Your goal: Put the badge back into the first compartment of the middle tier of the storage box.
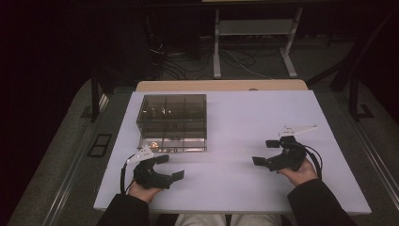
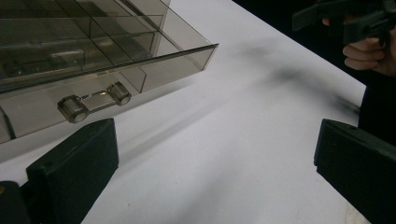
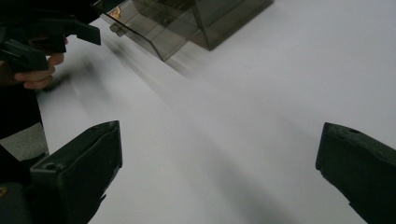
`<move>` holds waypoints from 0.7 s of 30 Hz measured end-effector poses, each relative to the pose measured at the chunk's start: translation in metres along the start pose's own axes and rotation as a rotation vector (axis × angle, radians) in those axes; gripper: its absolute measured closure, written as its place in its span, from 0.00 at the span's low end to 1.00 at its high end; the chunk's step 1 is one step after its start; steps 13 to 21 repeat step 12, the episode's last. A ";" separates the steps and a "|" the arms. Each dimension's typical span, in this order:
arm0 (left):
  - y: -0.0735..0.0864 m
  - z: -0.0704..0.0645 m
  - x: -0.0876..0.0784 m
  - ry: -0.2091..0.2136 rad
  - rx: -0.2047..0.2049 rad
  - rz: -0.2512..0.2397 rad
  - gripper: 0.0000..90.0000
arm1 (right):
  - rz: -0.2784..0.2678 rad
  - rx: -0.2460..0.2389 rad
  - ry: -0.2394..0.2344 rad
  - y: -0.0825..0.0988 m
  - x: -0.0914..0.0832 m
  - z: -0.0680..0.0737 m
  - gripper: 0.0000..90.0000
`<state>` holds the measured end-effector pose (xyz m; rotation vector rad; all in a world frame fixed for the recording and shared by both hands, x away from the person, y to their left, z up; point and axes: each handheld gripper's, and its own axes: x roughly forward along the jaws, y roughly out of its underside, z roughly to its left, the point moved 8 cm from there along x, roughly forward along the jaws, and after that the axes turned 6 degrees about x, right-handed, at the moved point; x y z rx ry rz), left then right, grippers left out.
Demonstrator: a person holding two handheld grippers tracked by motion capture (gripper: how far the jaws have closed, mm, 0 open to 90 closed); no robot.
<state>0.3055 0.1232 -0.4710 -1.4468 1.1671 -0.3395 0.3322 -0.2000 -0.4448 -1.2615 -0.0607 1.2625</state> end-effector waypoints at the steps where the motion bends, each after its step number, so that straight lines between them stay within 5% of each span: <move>1: 0.000 0.000 0.000 -0.001 -0.001 0.000 0.00 | -0.009 0.008 0.007 0.007 -0.004 -0.003 0.00; 10: 0.000 0.000 0.000 -0.001 0.000 0.000 0.00 | -0.045 0.042 0.050 0.033 -0.018 -0.013 0.00; 21: 0.000 0.000 0.000 -0.001 0.000 0.000 0.00 | -0.049 0.044 0.053 0.034 -0.019 -0.014 0.00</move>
